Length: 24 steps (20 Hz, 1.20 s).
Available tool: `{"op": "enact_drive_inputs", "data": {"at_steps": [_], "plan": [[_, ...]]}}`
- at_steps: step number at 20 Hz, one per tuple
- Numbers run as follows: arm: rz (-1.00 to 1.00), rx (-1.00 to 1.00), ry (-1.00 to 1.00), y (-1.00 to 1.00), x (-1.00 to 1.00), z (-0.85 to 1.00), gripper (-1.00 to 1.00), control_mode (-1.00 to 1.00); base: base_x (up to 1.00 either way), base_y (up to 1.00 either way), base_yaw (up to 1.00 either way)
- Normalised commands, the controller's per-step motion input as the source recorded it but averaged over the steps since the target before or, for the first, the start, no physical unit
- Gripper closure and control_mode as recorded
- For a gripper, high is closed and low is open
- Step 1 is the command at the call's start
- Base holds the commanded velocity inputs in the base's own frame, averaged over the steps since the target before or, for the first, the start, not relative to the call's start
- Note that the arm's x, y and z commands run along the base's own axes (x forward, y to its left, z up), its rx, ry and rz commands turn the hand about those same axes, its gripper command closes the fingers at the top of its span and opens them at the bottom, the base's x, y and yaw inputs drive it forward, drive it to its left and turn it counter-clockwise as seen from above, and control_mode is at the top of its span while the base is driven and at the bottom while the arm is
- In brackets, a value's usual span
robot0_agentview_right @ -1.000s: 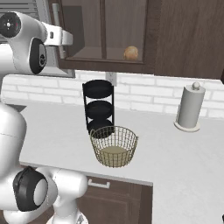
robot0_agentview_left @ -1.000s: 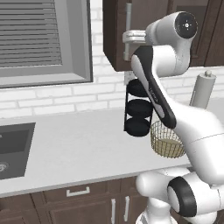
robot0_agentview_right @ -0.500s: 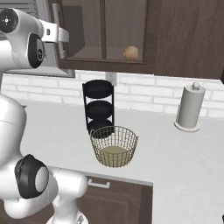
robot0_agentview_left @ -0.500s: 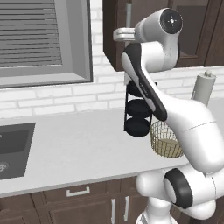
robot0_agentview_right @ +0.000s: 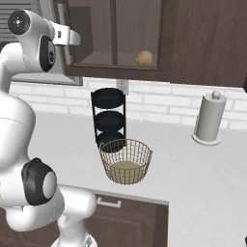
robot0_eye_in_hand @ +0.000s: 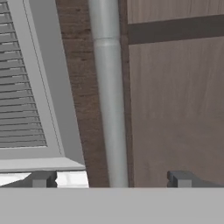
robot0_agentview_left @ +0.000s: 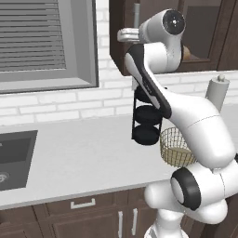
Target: Open the cabinet, pick up the bread from the cabinet and place it in the basket. Then move the basket to the dining counter.
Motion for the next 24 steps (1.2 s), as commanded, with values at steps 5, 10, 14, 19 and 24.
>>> {"op": "enact_drive_inputs", "data": {"at_steps": [5, 10, 14, 19, 24], "plan": [[0.00, 0.00, -0.03, 0.00, 0.32, -0.09, -1.00, -1.00, 0.00, 0.00, 0.00], [0.00, 0.00, -0.03, 0.00, 0.29, -0.05, -1.00, -1.00, 0.00, 0.00, 0.00], [0.00, 0.00, 0.00, 0.00, 0.32, -0.06, -1.00, -1.00, 0.00, 0.00, 0.00], [0.00, 0.00, 0.00, 0.00, 0.34, -0.03, -1.00, -1.00, 0.00, 0.00, 0.00], [0.00, 0.00, 0.00, 0.00, 0.32, -0.04, -1.00, -1.00, 0.00, 0.00, 0.00]]}}
